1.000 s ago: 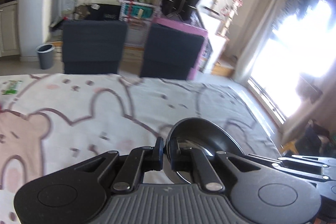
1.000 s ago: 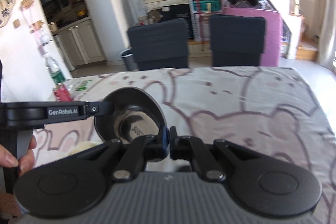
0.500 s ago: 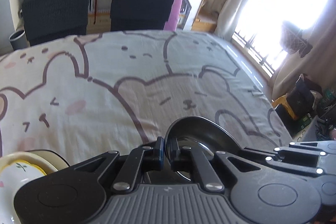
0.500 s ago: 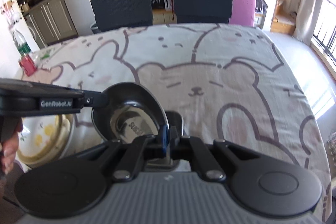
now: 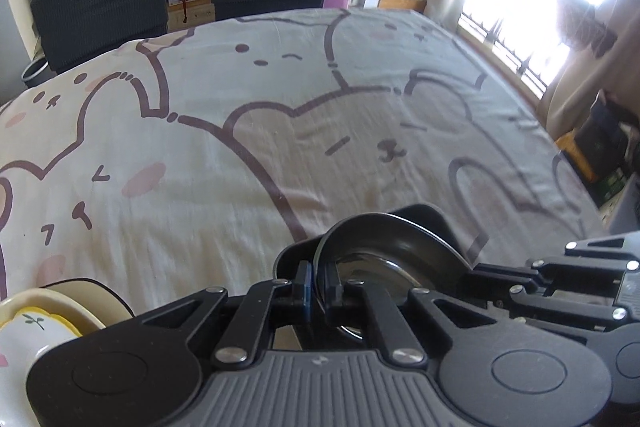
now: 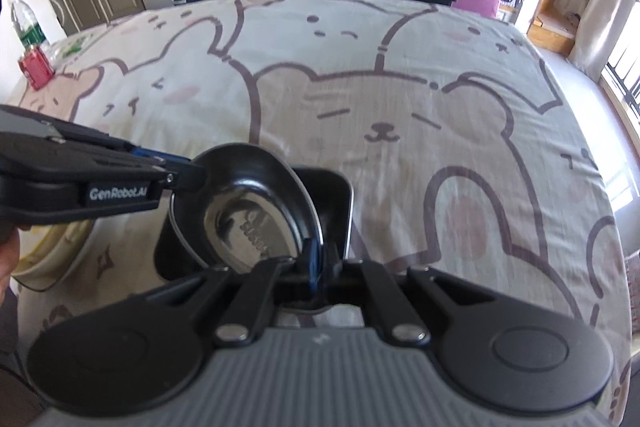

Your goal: Organize plates and bowls

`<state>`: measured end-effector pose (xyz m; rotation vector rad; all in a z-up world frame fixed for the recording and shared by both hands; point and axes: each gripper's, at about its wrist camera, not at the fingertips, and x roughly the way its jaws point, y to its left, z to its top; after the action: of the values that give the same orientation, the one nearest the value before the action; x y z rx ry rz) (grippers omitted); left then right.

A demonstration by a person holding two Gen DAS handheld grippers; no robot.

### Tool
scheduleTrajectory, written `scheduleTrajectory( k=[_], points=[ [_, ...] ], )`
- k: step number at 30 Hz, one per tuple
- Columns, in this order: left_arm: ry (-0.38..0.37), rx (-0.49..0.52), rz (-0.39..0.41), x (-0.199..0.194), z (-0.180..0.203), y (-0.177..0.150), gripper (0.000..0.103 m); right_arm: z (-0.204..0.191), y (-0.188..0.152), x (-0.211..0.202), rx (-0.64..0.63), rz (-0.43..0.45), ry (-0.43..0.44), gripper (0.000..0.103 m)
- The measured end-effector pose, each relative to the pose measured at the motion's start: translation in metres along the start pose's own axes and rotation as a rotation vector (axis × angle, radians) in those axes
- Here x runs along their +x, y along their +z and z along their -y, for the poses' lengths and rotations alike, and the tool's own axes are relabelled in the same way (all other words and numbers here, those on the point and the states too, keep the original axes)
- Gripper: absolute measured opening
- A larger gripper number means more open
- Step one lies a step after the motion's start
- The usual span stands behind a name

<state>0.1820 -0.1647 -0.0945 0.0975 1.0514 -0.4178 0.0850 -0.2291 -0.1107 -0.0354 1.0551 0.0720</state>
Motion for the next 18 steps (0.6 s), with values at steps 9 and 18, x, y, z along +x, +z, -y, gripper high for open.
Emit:
scheduleTrajectory(
  k=[9, 18],
  points=[
    [0.013, 0.018, -0.026, 0.014, -0.001, 0.0, 0.006, 0.0, 0.001, 0.015, -0.006, -0.036, 0.006, 0.004],
    [-0.039, -0.054, -0.021, 0.013, -0.01, 0.003, 0.014, 0.001, 0.003, 0.021, -0.001, -0.065, 0.021, 0.018]
  ],
)
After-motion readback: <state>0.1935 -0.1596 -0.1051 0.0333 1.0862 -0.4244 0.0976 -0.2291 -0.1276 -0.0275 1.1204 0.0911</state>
